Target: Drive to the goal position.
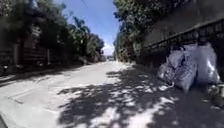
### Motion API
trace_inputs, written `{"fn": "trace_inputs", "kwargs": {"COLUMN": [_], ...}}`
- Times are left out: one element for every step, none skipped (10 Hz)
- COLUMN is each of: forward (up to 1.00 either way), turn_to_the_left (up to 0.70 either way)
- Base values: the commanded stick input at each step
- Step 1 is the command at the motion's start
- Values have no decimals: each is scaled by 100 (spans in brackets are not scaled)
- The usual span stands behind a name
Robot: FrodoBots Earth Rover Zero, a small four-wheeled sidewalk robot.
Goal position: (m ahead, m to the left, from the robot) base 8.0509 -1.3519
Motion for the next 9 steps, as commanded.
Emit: {"fn": "trace_inputs", "kwargs": {"forward": [85, 85, 85, 85, 85, 85, 85, 85, 85], "turn_to_the_left": [-34, -34, -28, -16, 14, 0, 2, 0, 0]}}
